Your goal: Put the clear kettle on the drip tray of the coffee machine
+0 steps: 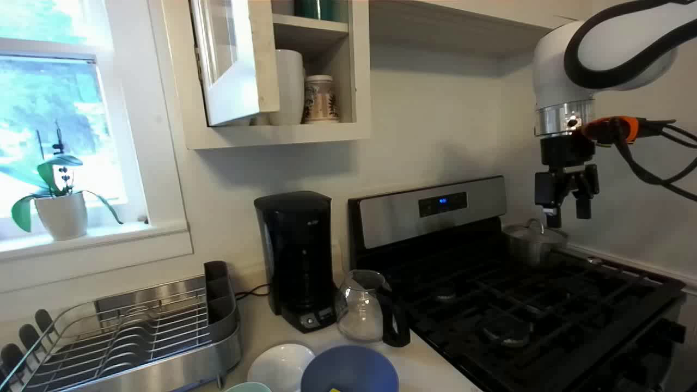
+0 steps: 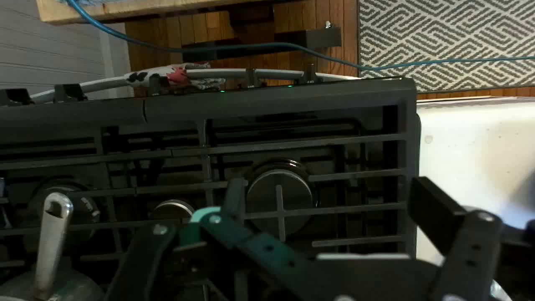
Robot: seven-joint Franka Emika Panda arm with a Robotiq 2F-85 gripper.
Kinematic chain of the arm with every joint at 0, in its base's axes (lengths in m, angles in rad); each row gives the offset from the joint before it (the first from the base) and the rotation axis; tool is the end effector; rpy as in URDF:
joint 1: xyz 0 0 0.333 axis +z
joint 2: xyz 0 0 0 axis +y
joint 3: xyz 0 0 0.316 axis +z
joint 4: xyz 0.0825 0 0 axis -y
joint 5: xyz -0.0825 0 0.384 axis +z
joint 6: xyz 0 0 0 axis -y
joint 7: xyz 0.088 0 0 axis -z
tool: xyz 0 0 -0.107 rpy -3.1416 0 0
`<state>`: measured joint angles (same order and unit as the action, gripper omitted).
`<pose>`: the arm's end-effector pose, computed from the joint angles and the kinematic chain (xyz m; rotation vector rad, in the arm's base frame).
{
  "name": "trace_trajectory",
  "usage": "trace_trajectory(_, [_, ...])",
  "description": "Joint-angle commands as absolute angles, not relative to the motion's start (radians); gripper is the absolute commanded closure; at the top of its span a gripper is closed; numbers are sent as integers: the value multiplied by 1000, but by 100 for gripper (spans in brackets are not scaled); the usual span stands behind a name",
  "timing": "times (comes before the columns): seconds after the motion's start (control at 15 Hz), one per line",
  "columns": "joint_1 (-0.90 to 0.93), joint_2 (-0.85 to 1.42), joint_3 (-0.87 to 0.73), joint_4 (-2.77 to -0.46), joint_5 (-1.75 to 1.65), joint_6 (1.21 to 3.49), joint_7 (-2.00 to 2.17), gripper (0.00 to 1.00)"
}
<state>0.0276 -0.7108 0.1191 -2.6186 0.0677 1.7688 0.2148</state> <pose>0.3148 0.0530 0.4573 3.0932 -0.1863 -0.2136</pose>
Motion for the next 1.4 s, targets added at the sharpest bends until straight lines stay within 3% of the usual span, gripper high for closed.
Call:
trace_trajectory(0.0, [28,-710,118,-2617,67,1767,215,0])
trace_trajectory(0.33, [28,-710,118,-2617,67,1767,215,0])
trace_trajectory(1.0, [79,-434,527,-2382,35,1893,773,0])
trace_trajectory(1.33, [112,-232,575,-2309,-44,2048,884,0])
